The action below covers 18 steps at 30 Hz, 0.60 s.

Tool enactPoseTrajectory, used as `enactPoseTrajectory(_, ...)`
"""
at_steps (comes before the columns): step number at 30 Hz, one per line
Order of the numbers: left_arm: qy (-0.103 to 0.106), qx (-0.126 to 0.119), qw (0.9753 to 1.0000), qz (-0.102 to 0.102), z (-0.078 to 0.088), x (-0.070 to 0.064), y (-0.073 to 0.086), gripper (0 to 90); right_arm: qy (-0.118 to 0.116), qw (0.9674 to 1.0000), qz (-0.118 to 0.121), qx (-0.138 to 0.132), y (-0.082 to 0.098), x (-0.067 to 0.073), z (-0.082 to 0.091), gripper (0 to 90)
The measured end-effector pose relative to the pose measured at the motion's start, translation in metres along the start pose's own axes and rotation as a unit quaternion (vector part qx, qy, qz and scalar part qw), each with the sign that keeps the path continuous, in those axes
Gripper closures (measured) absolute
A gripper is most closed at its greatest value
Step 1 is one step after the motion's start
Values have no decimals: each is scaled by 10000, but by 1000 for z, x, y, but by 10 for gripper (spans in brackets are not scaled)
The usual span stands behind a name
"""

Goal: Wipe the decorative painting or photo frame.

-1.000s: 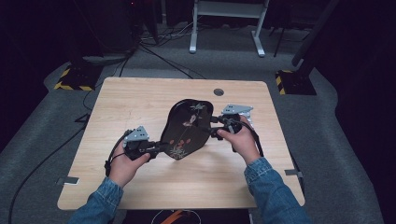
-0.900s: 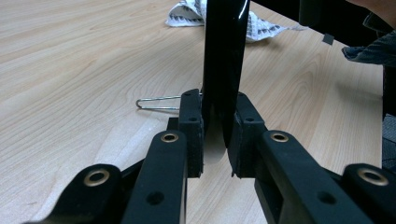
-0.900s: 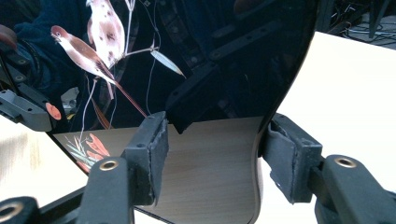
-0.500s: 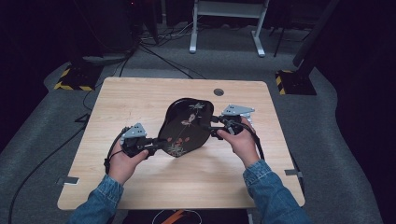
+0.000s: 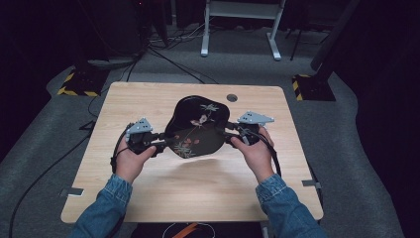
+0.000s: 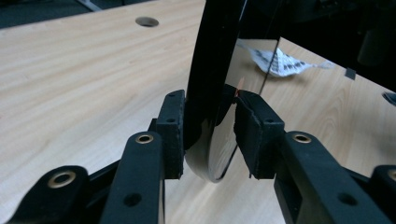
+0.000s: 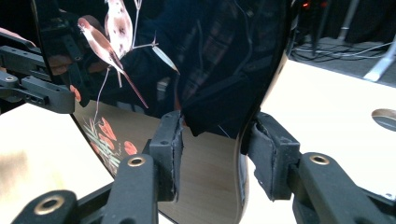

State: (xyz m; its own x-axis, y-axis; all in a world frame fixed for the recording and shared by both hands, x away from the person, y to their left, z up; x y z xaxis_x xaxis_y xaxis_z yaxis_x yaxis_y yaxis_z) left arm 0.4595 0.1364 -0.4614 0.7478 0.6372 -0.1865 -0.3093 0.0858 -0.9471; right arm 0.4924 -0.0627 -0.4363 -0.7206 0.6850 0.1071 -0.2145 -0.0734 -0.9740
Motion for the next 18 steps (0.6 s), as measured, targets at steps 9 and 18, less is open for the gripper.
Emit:
enactPoseTrajectory(9,25,90,9998,-156,-25,17,-4,588,511,9986,-85,-99,6,-12,0,573)
enactPoseTrajectory(18,-35,215,9997,-69,-37,33,3,546,618,9980,-134,-93,16,-16,-8,564)
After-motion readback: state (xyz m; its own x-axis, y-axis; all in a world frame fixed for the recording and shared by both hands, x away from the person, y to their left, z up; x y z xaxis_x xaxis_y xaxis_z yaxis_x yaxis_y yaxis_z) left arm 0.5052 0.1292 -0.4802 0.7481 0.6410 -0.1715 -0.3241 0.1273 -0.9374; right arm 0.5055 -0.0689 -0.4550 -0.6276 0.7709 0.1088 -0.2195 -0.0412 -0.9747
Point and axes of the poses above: each handheld gripper's, and its own axes: z roughly backward along the jaws, y roughly out of its underside, x roughly to its left, the point moved 10 cm from there along -z, roughly forward along the jaws, and after that the axes turned 12 degrees about -x, right-handed, at the moved point
